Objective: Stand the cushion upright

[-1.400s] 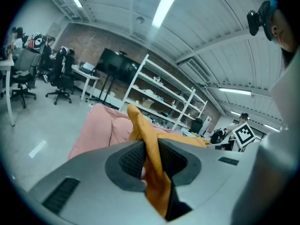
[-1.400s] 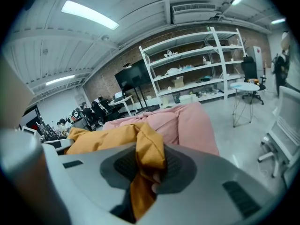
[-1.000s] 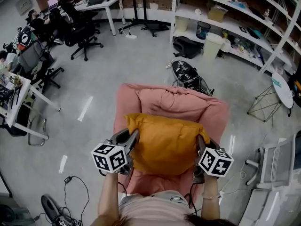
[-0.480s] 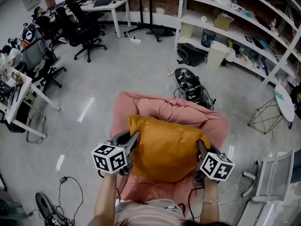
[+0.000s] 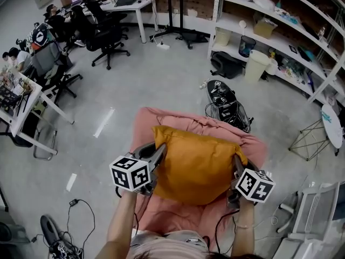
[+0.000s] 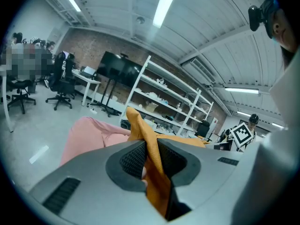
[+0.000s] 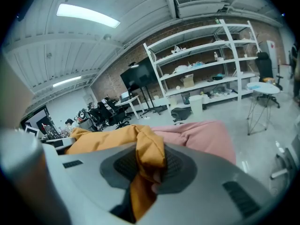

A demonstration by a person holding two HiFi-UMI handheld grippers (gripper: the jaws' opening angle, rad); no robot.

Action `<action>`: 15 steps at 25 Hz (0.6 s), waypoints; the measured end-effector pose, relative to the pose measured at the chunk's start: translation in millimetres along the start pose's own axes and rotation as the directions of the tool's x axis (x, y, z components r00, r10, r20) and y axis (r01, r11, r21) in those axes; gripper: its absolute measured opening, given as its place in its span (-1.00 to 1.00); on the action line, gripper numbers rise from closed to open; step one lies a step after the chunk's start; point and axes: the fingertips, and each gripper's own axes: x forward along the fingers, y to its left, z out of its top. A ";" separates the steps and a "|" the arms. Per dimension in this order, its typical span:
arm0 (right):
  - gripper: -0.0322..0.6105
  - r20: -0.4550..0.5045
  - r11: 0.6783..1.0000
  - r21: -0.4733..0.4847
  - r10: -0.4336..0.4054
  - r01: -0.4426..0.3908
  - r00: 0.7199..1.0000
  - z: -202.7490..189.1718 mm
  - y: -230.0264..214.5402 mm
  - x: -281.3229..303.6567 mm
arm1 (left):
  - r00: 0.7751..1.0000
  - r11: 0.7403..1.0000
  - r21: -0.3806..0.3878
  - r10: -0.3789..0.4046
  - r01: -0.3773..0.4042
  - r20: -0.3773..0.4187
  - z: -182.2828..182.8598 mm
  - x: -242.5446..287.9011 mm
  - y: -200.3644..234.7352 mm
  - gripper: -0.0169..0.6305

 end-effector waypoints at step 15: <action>-0.58 0.008 1.000 -0.006 -0.020 0.020 1.000 5.7 -15.1 43.7 | 0.999 1.000 -0.021 -0.003 0.002 -0.033 -3.3 34.4 25.7 -0.69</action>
